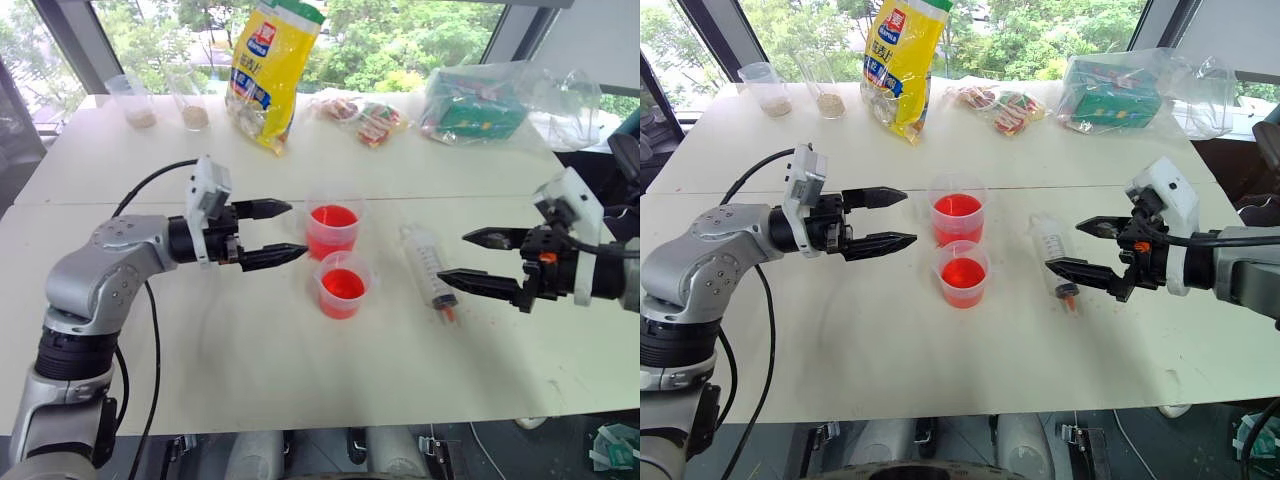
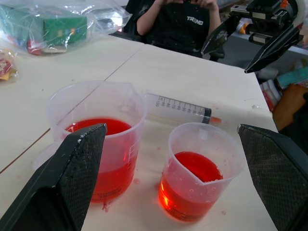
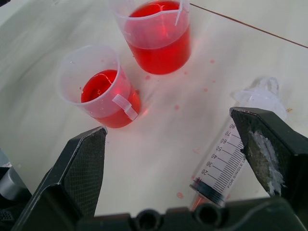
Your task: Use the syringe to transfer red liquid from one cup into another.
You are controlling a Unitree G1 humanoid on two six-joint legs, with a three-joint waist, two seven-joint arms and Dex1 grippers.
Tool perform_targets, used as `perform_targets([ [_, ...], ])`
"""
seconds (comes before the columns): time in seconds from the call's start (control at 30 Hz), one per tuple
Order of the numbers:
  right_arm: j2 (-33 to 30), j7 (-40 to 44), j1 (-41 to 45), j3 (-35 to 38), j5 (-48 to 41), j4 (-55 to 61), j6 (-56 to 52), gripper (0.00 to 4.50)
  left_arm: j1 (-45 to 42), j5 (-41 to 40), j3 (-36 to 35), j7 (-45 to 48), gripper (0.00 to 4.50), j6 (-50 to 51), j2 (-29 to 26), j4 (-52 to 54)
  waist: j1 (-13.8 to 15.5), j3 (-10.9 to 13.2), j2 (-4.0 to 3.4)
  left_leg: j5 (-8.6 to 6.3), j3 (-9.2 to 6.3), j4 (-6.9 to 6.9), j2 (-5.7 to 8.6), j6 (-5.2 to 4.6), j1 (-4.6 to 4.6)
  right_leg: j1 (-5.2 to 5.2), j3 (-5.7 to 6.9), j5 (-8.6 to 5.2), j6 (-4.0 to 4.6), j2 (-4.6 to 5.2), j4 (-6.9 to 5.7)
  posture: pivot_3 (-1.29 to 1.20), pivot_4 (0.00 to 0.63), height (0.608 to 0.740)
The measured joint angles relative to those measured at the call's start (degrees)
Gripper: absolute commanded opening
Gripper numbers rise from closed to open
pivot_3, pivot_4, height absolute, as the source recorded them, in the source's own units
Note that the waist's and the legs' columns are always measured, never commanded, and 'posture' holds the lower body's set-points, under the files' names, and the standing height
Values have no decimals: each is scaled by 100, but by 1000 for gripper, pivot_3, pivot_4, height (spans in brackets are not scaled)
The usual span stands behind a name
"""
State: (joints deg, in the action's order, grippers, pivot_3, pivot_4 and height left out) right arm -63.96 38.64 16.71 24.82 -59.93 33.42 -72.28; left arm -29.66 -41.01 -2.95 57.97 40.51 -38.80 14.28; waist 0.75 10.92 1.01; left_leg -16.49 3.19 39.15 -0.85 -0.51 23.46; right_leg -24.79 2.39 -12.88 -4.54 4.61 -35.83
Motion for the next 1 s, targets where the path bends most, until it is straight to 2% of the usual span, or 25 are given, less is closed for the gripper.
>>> perform_targets([
  [0.3, 1, -239, 20, -239, -101, -2, -103, 4468, 1, -13, -5, -28, 4500, 7, 82, -22, -3, 0, 0, 0, 0, 0, 0, 0, 0, 0, 0, 0, 0, 0, 0, 0, 150, 740],
  [0.77, -18, -672, 494, -781, -96, -341, -547, 4468, 109, 0, -11, -88, 4500, -90, 146, -19, -5, 0, 0, 0, 0, 0, 0, 0, 0, 0, 0, 0, 0, 0, 0, 0, 150, 740],
  [0.87, 43, -853, 816, -1124, 30, -513, -693, 4468, 119, 5, -19, -132, 4500, -94, 144, -6, -12, 0, 0, 0, 0, 1, 0, 0, -1, 1, 0, 0, 1, 0, -1, 0, 150, 740],
  [1.0, 463, -1184, 1423, -1790, 357, -1017, -1033, 4468, 105, 47, -13, -186, 4500, -112, 173, 2, -27, 0, 0, 0, 0, 1, -1, 0, -1, 0, -1, 1, 3, -3, -1, 0, 150, 740],
])
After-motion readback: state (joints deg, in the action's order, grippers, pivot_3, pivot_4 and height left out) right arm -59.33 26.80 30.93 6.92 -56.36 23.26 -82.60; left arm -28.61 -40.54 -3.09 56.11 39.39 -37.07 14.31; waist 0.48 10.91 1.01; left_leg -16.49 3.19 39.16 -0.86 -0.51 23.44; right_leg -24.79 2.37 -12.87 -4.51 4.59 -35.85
